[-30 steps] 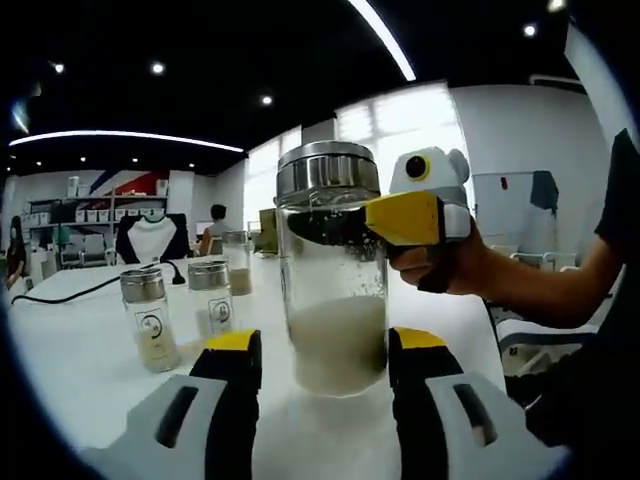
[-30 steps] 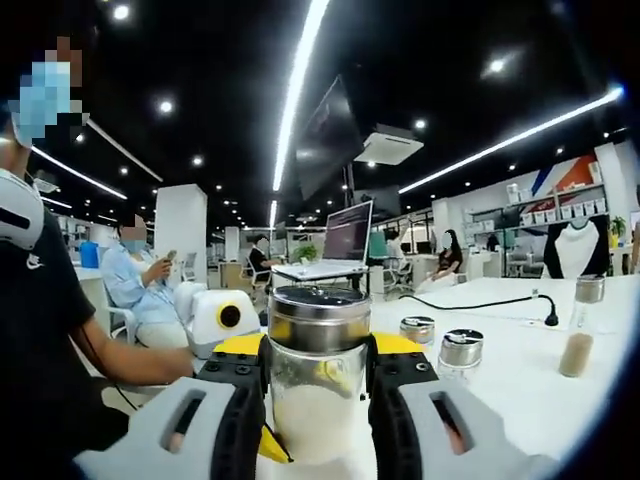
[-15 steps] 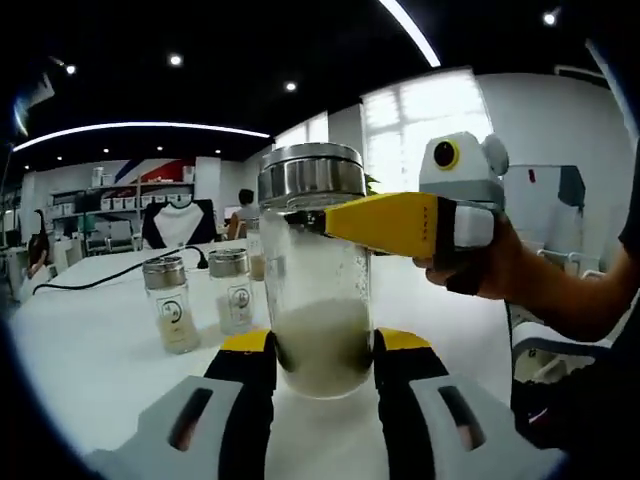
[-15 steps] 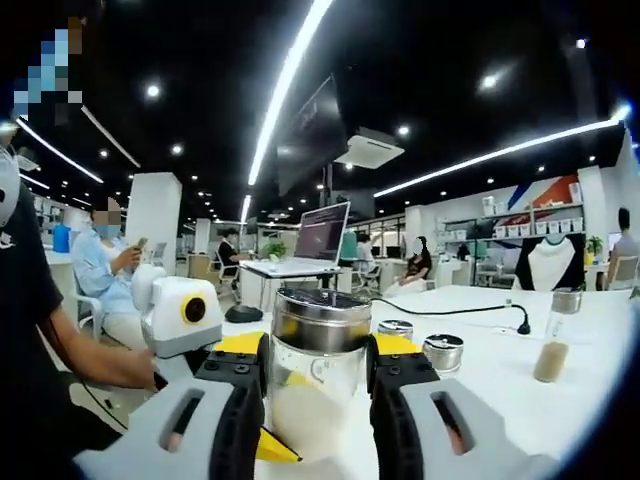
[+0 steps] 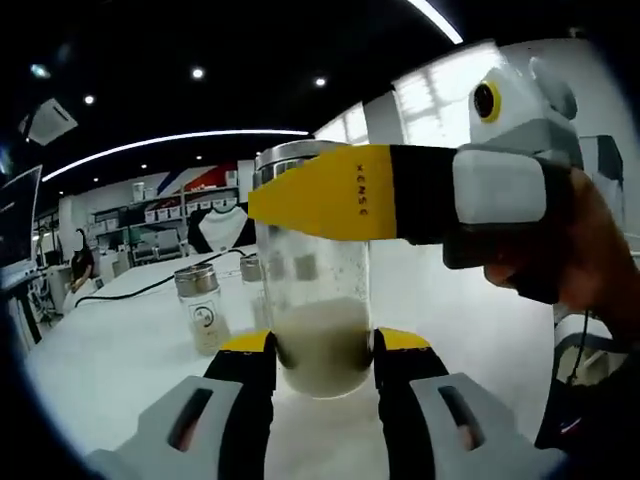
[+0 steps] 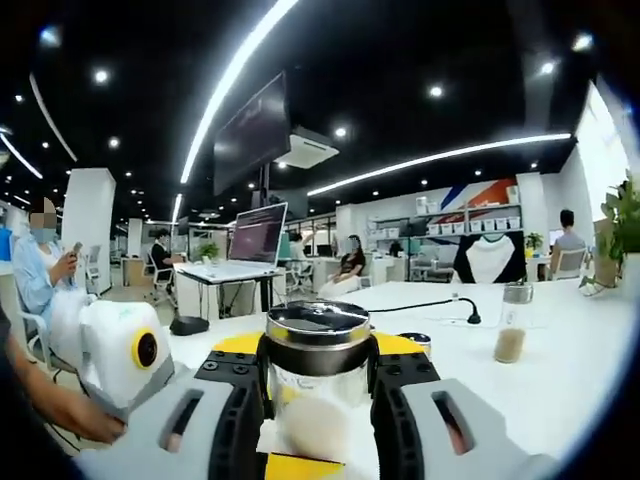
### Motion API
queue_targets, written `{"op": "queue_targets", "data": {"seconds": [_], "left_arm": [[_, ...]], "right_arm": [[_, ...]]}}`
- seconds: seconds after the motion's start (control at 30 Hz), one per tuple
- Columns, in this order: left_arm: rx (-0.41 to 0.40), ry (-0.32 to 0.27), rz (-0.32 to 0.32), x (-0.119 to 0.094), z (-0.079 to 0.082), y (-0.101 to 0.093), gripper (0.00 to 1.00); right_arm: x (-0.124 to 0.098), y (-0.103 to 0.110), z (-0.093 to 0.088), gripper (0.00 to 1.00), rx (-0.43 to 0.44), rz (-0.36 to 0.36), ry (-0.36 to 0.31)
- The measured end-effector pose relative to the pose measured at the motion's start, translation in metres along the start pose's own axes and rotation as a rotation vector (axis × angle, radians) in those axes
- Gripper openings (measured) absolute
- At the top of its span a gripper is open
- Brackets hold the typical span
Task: Rotate the seasoning bottle until the label or dispensing opening points toward the visible target arrow and the bottle remains upright within the marked orientation range
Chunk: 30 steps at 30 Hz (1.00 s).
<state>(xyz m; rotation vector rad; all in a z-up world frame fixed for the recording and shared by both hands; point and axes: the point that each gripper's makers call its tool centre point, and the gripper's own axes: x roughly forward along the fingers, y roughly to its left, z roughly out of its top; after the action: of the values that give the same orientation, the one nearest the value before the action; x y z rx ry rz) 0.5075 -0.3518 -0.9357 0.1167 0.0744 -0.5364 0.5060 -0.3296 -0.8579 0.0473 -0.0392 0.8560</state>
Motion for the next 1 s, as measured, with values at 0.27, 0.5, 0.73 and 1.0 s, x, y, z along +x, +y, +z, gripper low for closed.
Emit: {"op": "queue_targets", "data": {"seconds": [0.27, 0.5, 0.73, 1.0], "left_arm": [[0.025, -0.019, 0.033, -0.002, 0.004, 0.000, 0.42], [0.006, -0.062, -0.087, -0.008, 0.011, 0.000, 0.42], [-0.048, -0.075, -0.238, -0.014, 0.017, -0.008, 0.42], [0.002, -0.097, -0.364, -0.023, 0.022, -0.019, 0.43]], "right_arm": [[0.004, 0.001, 0.001, 0.38, -0.011, -0.070, -0.033], [0.001, 0.007, 0.004, 0.38, -0.020, 0.060, -0.032], [-0.010, 0.025, 0.010, 0.38, -0.003, 0.292, -0.037], [-0.024, 0.035, 0.014, 0.38, 0.078, 0.492, -0.029]]}}
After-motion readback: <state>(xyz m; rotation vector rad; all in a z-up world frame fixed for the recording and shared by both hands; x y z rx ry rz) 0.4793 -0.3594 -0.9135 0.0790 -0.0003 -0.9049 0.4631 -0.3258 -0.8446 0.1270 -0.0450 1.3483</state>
